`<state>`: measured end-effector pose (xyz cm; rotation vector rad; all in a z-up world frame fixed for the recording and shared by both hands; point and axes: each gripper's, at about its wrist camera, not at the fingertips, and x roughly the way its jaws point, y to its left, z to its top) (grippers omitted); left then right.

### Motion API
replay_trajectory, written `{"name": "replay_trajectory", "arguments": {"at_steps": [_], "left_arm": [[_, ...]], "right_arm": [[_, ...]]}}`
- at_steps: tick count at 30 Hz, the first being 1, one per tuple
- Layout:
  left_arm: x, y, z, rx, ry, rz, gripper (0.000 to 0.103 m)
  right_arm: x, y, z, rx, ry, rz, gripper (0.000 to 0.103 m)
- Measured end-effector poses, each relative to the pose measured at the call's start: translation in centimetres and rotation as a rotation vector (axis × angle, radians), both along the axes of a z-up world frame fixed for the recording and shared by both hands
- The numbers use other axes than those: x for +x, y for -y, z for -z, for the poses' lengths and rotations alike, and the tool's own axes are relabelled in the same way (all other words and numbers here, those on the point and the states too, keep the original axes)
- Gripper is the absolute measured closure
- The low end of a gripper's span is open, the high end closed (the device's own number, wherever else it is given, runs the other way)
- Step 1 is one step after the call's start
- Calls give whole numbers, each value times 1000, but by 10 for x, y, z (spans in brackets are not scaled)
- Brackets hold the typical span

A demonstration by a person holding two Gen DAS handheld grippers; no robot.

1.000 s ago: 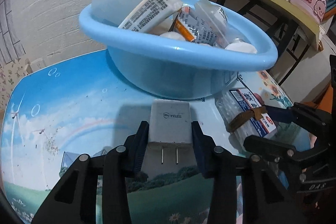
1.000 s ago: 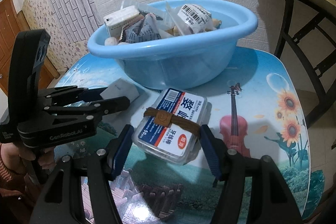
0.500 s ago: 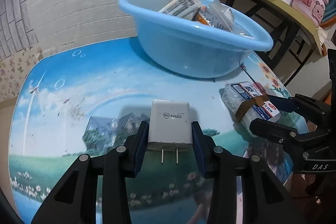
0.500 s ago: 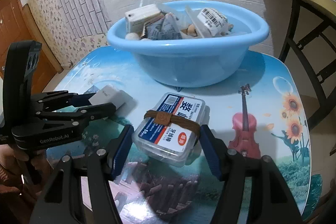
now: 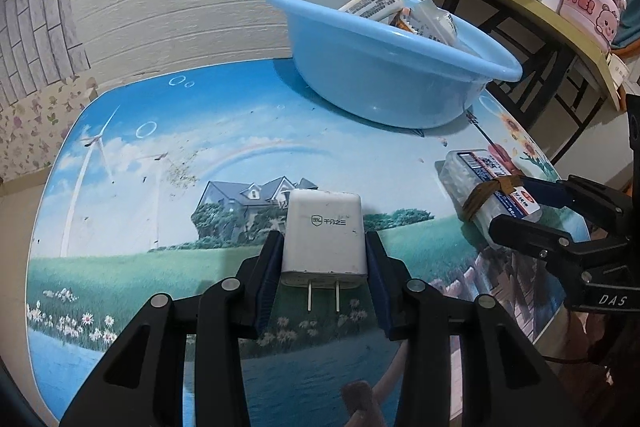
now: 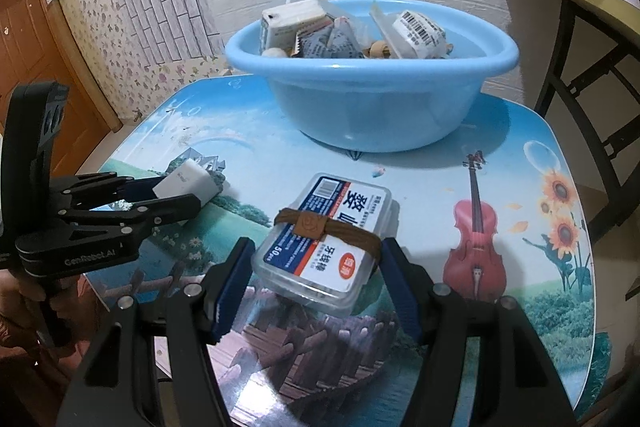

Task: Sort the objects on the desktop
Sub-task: 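Grasp the white charger plug with the left gripper while the right gripper grasps the toothpick box, then lift the charger and toothpick box and carry both over the blue basin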

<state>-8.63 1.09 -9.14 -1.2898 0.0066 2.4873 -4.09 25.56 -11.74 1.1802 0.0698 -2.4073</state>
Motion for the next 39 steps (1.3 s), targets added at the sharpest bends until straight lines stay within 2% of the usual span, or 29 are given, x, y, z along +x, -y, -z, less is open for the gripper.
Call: {"name": "replay_trajectory", "arguments": {"at_steps": [12,16,29,39], "left_arm": [[4,0,2,-17,-24,1,64],[4,0,2,-23,-29,4,64],[8,-4,3,-60,-61,16,64],[11,-9,4,-106,-93,25,63]], "right_arm": [[3,3,4,40,-11,11,37],[2,7,10,60,7,6,26],[-2,18,18,107,-16,2,24],[-1,23,22,128,-36,6,8]]}}
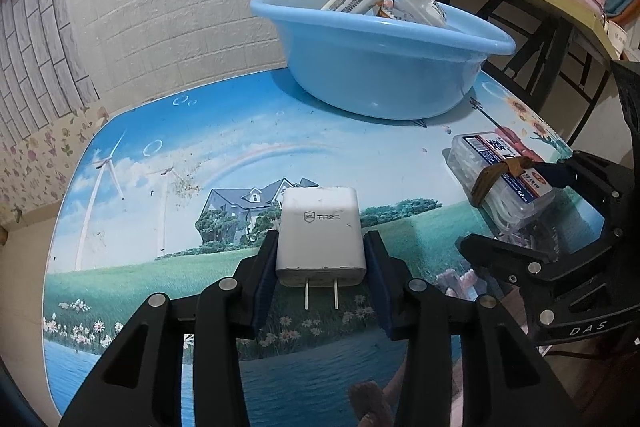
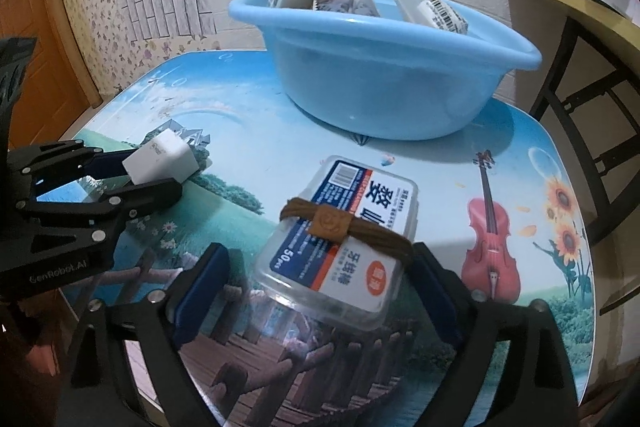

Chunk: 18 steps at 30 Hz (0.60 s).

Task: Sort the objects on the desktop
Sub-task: 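Lift the charger and toothpick box and carry both over the blue basin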

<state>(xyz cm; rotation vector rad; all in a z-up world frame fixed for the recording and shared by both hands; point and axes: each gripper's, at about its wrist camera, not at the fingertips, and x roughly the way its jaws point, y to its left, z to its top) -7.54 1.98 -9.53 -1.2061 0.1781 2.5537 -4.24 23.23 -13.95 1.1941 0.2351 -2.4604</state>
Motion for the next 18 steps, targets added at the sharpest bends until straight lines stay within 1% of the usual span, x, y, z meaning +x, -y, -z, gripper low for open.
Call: {"name": "replay_trajectory", "arguments": {"at_steps": [2,6,8,10,14,18], "left_arm": [[0,0,0,0,-3,-2,62],[0,2,1,8,-7,-9,61],[1,3,1,15,-7,-14,61],[1,4,1,21,-6,-17,64],[0,6,0,24,1,-14,65],[0,9,-1,48,17,-16,65]], "right_arm": [[0,-1,1,-2,-2,9,5],[0,-2,1,-4,-5,4,6],[1,-3,0,-10,-13,7,17],[1,-6,-3,-14,-24,12,39],[-1,-11,-5,-46,-11,19,39],[0,-11,-7,-62,-11,11,41]]}}
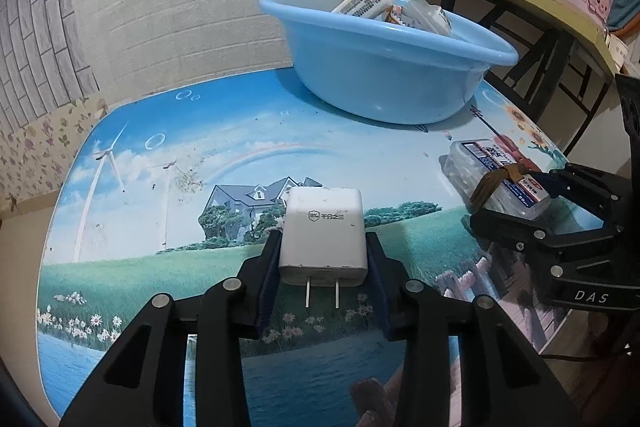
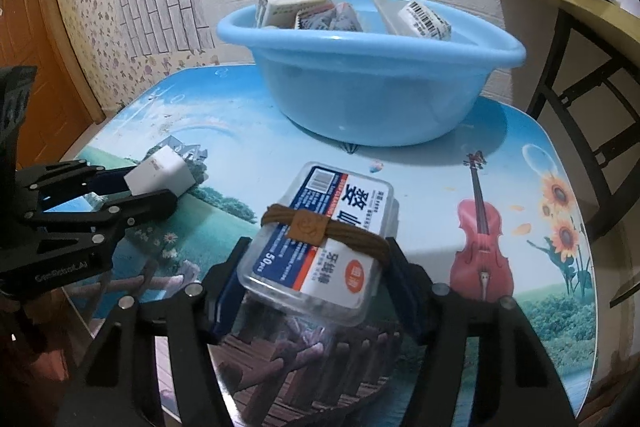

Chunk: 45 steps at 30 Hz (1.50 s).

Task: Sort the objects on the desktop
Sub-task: 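Lift the charger and toothpick box and carry both over the blue basin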

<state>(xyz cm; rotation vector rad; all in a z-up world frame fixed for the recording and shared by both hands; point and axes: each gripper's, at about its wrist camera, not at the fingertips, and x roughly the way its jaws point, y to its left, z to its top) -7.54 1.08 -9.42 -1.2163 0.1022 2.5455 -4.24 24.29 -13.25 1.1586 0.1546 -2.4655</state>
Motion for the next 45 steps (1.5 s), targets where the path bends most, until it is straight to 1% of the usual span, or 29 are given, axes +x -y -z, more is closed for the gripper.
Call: {"name": "replay_trajectory", "arguments": {"at_steps": [13,22,31,40,45], "left_arm": [[1,5,-10,31,-2,-11,65],[0,5,-14,37,-3,-15,65],[1,5,-27,65,-14,-18,65],[4,0,-43,85,-41,-9,65],[6,-1,-61,106,-72,-8,65]], "right_arm": [[6,0,-17,-50,-33,-31,42],[8,0,-26,-74,-52,-48,42],[9,-2,-30,-95,-62,-60,42],[11,-5,-34,-120,-77,-77,42],[15,-5,-47,-132,-108,-94,42]]}}
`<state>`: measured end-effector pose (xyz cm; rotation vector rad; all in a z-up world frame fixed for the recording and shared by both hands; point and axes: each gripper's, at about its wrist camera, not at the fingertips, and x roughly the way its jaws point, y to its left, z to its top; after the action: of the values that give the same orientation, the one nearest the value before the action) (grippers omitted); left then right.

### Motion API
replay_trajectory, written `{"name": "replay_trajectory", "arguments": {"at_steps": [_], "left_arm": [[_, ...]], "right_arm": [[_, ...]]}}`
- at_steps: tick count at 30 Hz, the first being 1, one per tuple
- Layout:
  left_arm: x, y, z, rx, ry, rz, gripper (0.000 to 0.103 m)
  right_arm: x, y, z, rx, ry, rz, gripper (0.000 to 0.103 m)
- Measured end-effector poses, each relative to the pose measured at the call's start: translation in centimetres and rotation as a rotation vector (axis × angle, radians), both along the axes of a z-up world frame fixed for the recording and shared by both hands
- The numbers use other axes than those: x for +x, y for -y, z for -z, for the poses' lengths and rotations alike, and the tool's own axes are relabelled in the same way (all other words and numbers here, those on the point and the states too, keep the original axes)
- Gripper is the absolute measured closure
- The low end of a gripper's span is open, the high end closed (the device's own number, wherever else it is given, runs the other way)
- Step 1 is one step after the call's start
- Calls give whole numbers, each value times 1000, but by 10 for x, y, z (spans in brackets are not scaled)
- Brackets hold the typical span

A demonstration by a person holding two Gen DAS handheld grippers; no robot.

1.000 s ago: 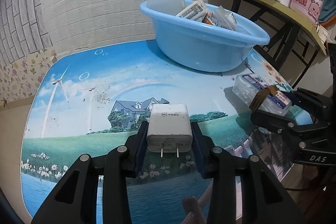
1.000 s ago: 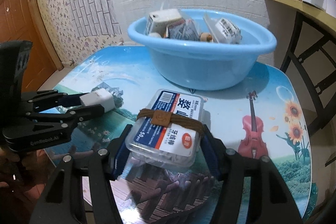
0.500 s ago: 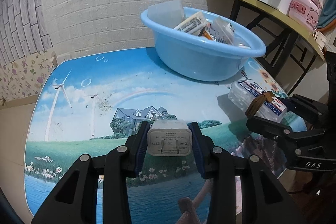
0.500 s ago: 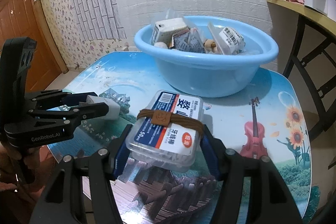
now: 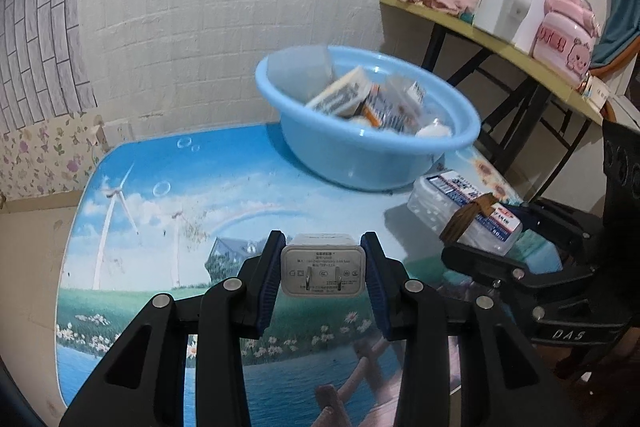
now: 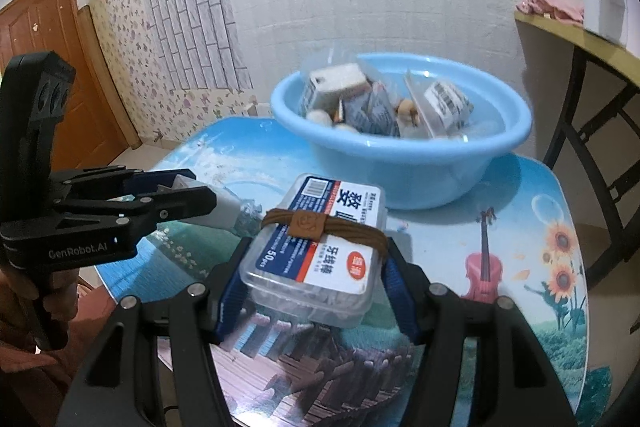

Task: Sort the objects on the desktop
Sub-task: 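Lift the charger and toothpick box and carry both over the blue basin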

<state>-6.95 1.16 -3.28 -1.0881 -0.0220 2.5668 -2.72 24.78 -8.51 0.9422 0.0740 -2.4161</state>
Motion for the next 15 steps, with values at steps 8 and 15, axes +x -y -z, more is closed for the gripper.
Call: {"name": "replay_trajectory", "arguments": {"at_steps": [8,15], "left_arm": [[-4,-5,-33,26,-60,2,65],[-19,-12,-46,33,-72,12,65]], "right_arm": [[0,0,-29,-35,-52,-25,42],[-8,-10,-47,-66,-89,-8,42]]}}
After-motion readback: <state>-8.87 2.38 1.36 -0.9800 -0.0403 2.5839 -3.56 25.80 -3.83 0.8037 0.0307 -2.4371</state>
